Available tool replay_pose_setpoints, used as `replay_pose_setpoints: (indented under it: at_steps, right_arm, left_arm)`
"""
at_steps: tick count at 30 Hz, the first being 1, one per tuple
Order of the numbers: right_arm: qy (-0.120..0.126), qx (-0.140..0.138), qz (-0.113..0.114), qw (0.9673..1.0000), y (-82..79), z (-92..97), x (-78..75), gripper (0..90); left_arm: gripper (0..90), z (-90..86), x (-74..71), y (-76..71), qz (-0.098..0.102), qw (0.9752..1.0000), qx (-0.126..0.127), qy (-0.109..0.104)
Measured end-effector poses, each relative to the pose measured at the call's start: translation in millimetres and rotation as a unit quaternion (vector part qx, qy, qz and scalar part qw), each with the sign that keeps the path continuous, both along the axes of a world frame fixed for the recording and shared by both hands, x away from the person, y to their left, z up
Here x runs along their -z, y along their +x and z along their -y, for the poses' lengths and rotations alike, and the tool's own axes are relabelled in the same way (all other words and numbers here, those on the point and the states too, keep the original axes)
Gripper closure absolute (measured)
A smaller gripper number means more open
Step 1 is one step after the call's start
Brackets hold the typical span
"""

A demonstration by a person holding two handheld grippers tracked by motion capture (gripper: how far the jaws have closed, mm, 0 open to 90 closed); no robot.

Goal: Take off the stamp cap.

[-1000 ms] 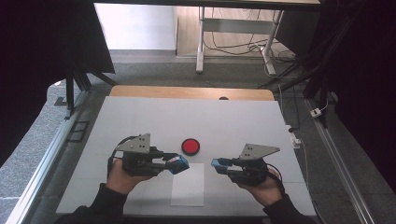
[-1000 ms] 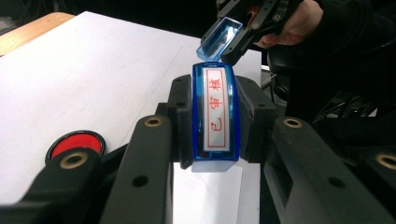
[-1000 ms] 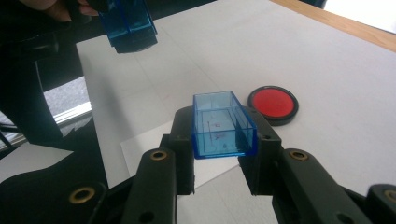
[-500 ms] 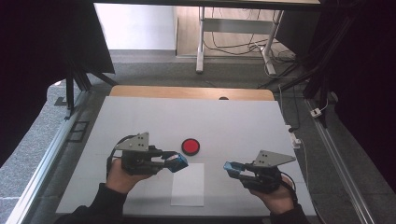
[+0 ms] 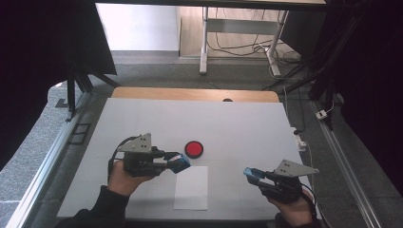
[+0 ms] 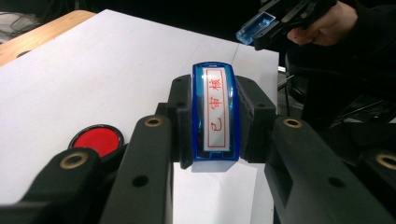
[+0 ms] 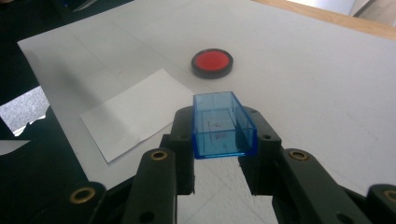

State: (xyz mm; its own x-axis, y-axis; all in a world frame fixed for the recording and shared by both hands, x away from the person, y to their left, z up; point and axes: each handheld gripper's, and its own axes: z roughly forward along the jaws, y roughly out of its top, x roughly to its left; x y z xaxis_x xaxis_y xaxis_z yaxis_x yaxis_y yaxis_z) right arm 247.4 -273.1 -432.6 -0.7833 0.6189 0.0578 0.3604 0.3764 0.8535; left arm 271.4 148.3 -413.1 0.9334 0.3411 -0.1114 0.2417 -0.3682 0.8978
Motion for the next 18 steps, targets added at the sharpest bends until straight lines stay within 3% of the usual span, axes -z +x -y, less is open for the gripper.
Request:
replay_pose_setpoints:
  at_steps: [5,18]
  right_arm:
    - [-0.005,0.022,-0.011,0.9997,-2.8,10.0,4.9,69.0]
    - [-0.007,0.042,-0.031,0.9986,-5.9,22.4,13.8,69.0]
  left_arm:
    - [69.9,-0.2,0.6,2.1,-0.001,0.9999,-0.011,0.007]
    - [69.9,-1.1,3.1,5.0,-0.001,0.9995,-0.022,0.022]
